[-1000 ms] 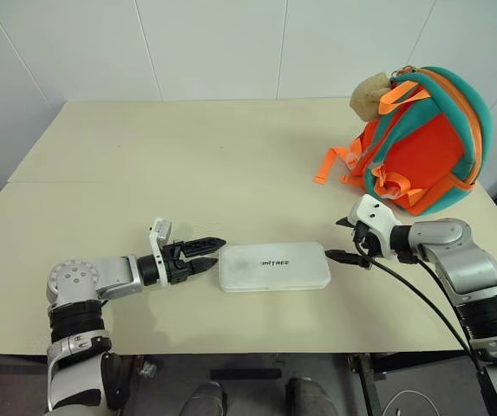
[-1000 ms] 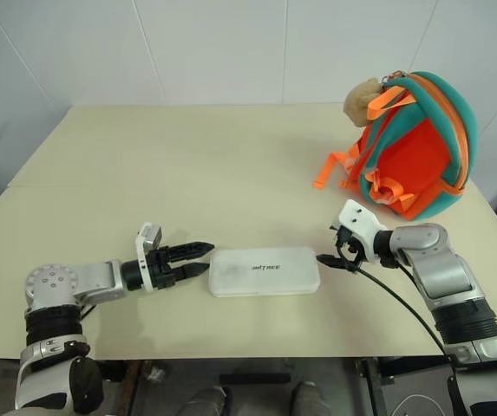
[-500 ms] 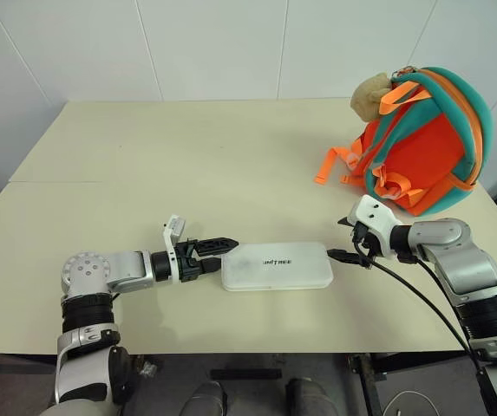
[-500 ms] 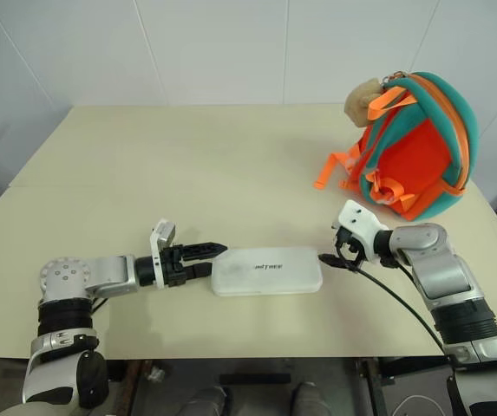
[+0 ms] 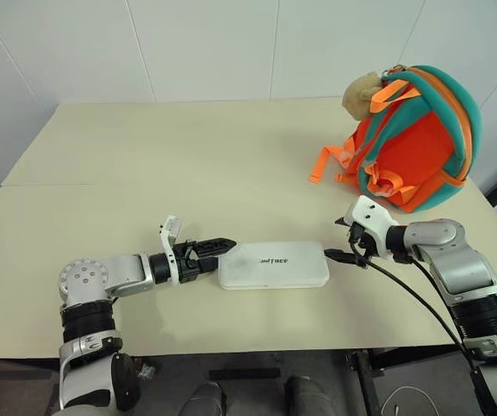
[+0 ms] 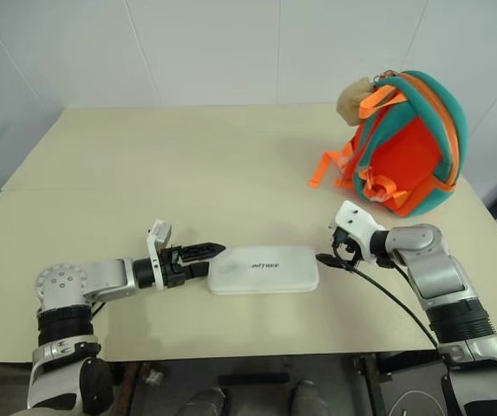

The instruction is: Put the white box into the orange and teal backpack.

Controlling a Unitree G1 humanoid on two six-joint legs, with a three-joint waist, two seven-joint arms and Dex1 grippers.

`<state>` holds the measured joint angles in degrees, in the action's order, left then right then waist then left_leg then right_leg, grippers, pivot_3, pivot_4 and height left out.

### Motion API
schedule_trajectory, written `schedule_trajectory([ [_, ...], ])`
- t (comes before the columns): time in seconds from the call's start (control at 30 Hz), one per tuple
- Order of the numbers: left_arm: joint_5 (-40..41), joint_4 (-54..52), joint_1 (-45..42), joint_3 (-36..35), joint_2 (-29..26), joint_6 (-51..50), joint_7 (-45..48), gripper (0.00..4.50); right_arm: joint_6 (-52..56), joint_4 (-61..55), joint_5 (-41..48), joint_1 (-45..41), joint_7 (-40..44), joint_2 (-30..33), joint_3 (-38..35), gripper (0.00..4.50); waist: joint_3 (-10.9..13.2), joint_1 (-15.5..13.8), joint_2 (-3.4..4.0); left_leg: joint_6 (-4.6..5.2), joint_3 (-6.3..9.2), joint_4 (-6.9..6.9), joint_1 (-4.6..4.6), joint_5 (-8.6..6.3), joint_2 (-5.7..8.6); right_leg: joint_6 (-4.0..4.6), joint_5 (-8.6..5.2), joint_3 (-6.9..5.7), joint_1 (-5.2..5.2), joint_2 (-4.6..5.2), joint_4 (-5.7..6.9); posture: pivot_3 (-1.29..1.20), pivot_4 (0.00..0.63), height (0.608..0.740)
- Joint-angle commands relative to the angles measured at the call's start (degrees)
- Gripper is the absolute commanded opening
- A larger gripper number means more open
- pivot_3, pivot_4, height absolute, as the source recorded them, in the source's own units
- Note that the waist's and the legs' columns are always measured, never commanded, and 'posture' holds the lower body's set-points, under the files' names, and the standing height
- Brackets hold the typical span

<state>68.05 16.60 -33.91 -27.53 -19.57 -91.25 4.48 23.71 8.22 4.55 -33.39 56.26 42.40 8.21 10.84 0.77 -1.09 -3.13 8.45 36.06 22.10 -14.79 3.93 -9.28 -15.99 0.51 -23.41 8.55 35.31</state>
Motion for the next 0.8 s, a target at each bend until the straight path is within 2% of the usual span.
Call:
schedule_trajectory([
  [0.03, -0.8, 4.0, 3.1, 2.5, -6.1, -1.2, 1.0, 4.45, -0.9, -0.5, 0.2, -1.4, 0.2, 0.0, -0.9, 4.50, 0.0, 0.7, 0.00, 0.00, 0.00, -0.01, 0.00, 0.00, 0.00, 0.00, 0.00, 0.00, -0.01, 0.00, 0.00, 0.00, 0.150, 0.740],
  [0.13, 1.0, 5.7, 4.1, 6.2, -10.2, -1.2, 2.7, 4.45, -1.2, -0.2, 0.1, -1.6, 0.3, -0.2, -0.8, 4.50, 0.0, 1.3, 0.00, 0.01, -0.11, -0.03, -0.06, -0.01, -0.04, 0.01, 0.00, 0.05, -0.02, -0.01, 0.02, 0.00, 0.150, 0.740],
  [0.3, 3.9, 6.9, 5.5, 9.5, -13.7, -1.2, 5.1, 4.45, -1.5, 0.2, 0.0, -1.8, 0.3, -0.2, -0.8, 4.50, 0.0, 1.3, 0.00, 0.03, -0.19, -0.06, -0.15, -0.02, -0.06, 0.02, 0.00, 0.13, -0.01, -0.01, 0.06, 0.00, 0.150, 0.740],
  [0.43, 6.6, 7.2, 5.4, 11.1, -13.6, -1.2, 6.3, 4.45, -1.8, 0.6, -0.1, -2.0, 0.4, -0.3, -0.7, 4.50, 0.0, 0.9, 0.00, 0.05, -0.20, -0.08, -0.15, -0.04, -0.06, 0.02, 0.00, 0.16, -0.02, -0.01, 0.03, 0.00, 0.150, 0.740],
  [0.8, 5.7, 7.7, 4.0, 13.5, -8.6, -1.2, 4.6, 4.45, -2.0, 1.1, -0.2, -2.7, 0.2, -0.6, -0.5, 4.50, 0.0, -0.8, 0.04, 0.16, -0.24, -0.08, -0.11, -0.12, -0.03, 0.00, 0.00, 0.18, 0.05, 0.00, -0.24, 0.00, 0.150, 0.740],
])
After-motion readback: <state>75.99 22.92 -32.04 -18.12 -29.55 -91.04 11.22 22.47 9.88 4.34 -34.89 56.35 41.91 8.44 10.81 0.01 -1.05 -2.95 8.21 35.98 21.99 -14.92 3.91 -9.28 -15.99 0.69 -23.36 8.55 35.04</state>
